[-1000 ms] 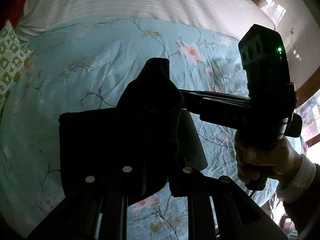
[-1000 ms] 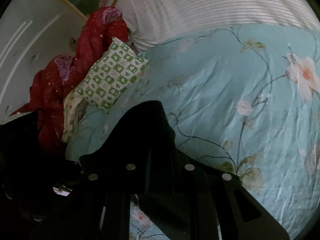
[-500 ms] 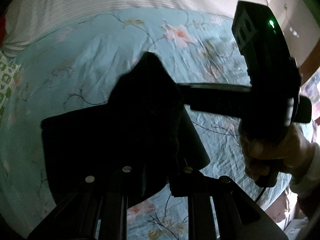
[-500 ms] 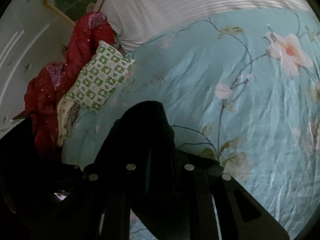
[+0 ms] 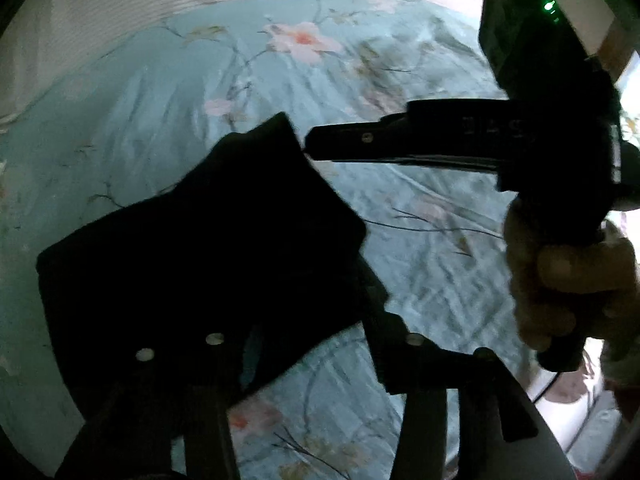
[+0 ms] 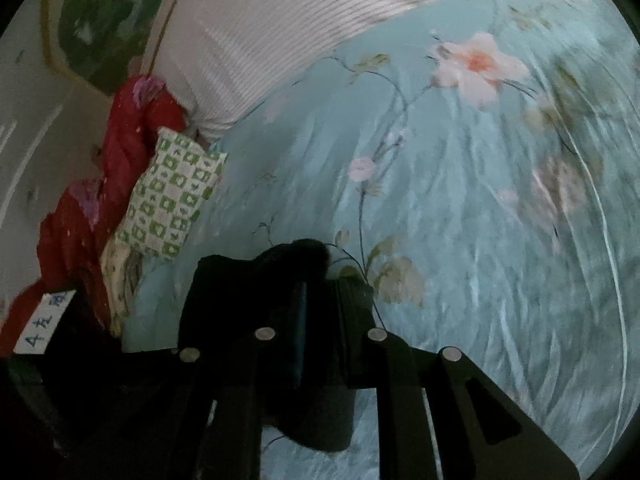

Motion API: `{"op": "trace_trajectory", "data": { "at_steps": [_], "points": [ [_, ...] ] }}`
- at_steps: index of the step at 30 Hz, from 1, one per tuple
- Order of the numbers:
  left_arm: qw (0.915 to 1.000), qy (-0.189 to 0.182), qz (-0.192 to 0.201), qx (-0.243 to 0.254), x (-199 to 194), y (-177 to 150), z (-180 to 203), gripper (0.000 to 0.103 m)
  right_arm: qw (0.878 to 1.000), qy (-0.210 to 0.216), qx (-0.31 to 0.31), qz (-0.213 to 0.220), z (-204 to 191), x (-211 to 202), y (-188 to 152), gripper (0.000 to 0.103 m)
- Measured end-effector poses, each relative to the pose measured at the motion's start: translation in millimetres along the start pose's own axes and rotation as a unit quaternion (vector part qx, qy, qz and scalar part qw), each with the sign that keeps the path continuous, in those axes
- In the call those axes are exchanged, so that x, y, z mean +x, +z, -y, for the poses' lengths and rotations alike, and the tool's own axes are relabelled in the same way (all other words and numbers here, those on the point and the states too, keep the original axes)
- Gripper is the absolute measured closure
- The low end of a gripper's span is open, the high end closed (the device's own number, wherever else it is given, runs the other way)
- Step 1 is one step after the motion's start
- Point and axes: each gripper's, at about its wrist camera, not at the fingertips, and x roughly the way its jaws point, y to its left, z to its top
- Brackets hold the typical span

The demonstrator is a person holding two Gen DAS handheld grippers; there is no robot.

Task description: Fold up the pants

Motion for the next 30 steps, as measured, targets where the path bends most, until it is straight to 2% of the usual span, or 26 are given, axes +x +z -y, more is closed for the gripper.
{"op": "trace_trajectory", "data": {
  "at_steps": [1,3,5,9,16,20,23,30],
  "points": [
    [1.0,-0.003,-0.001,0.004,-2,-1,-1,0.053,1.0,-0.004,0.006,0.002,0,-2,-2,0.08],
    [0.9999,-0.014,-0.003,0.009,-10,-4,-2,0.051,1.0,-0.01,0.016,0.011,-4,-7,-6,0.058],
    [0.9997,-0.022,0.001,0.007,-21,-9,-9,0.047,0.999,-0.014,0.02,0.024,-9,-13,-10,0.047],
    [0.9993,-0.024,0.02,-0.021,-47,-18,-34,0.041,0.998,-0.022,0.032,0.044,-20,-21,-15,0.035],
    [0.9948,-0.008,0.034,-0.095,-73,-31,-91,0.03,0.996,-0.047,0.038,0.06,-39,-23,-16,0.032],
    [0.9893,-0.002,0.034,-0.142,-76,-37,-124,0.028,0.993,-0.092,0.027,0.064,-52,-21,-12,0.032],
    [0.9855,0.004,0.035,-0.166,-80,-43,-142,0.027,0.99,-0.13,0.021,0.048,-59,-11,-7,0.032],
    [0.9791,0.005,0.026,-0.202,-73,-47,-170,0.023,0.99,-0.134,0.045,0.015,-50,13,-10,0.029]
  ]
}}
